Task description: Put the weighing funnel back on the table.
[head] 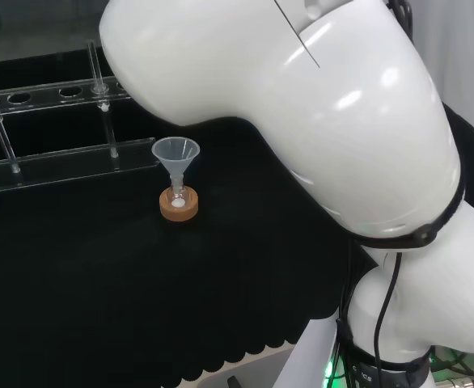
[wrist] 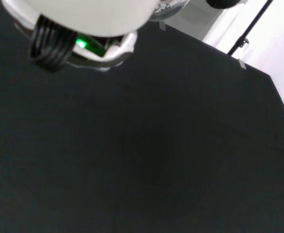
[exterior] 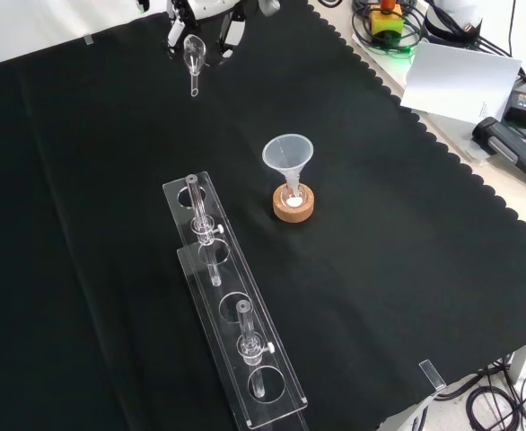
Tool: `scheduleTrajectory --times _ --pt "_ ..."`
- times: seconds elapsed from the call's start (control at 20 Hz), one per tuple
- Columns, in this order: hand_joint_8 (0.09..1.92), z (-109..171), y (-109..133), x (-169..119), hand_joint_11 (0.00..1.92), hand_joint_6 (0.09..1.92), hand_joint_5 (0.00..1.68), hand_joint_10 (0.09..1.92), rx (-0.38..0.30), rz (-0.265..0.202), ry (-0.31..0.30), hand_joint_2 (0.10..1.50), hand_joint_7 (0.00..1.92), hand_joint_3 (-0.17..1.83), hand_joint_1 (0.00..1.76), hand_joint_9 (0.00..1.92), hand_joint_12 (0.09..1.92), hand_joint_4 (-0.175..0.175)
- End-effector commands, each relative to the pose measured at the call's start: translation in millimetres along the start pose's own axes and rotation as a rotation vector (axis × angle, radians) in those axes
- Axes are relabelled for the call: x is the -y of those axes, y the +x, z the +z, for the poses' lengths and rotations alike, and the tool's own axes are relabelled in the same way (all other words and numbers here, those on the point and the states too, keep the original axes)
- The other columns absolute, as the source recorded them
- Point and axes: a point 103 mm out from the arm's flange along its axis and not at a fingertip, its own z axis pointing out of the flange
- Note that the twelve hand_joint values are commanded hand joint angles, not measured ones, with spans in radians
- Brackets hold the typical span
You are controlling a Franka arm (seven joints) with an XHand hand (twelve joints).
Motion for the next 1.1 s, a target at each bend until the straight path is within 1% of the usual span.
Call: scheduleTrajectory --times 0.05,0.4,0.65,1.1 --pt "0.1 16 -11 -9 0.0 0.63 1.34 0.09 -0.069 0.082 0.002 0.53 1.78 0.84 1.13 1.42 1.52 0.175" --pt "0.09 40 -28 -11 0.0 0.63 1.34 0.09 -0.143 0.181 -0.006 0.53 1.78 0.84 1.13 1.42 1.52 0.175" --pt "0.09 64 -30 -16 0.0 0.63 1.34 0.09 -0.198 0.235 0.0 0.53 1.78 0.85 1.13 1.42 1.52 0.175" --pt "0.09 102 -21 -21 0.0 0.62 1.35 0.09 -0.266 0.281 0.029 0.53 1.79 0.85 1.13 1.42 1.53 0.175"
